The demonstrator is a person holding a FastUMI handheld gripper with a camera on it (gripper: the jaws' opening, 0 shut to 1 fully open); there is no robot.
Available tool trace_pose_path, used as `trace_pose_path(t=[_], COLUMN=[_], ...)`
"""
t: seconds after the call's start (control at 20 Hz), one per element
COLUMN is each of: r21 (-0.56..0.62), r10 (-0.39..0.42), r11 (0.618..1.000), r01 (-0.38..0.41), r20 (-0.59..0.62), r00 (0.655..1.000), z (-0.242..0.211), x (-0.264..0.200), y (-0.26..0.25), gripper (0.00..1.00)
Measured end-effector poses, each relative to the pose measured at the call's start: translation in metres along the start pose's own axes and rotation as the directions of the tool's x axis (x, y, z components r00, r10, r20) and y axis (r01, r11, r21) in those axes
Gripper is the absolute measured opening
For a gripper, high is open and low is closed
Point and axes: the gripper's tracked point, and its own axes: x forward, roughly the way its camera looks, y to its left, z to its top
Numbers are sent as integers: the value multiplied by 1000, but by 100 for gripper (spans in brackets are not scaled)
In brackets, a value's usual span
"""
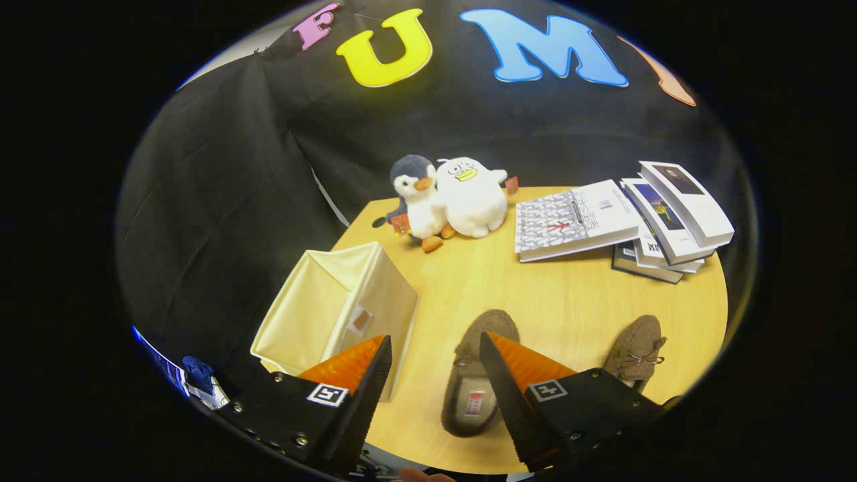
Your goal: Open the storage box then place both shoes into the box .Put the left shoe in first, then the right shoe, with the right side of both shoes facing outward in a uniform manner.
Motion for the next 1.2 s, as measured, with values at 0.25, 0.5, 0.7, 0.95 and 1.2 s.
trace_pose_path(t=[0.25, 0.5, 0.7, 0.95, 1.2], r21=[16, -18, -37, -27, 78], r10=[-42, -95, -132, -185, -125], r11=[999, 995, 991, 982, 983], r01=[44, 93, 127, 185, 165], r20=[-74, -178, -233, -302, -372], r00=[996, 979, 963, 935, 920], z=[-36, -77, -92, -99, -102], x=[11, 33, 55, 82, 91], y=[-37, -64, -81, -97, -86], gripper=[83, 83, 83, 82, 38])
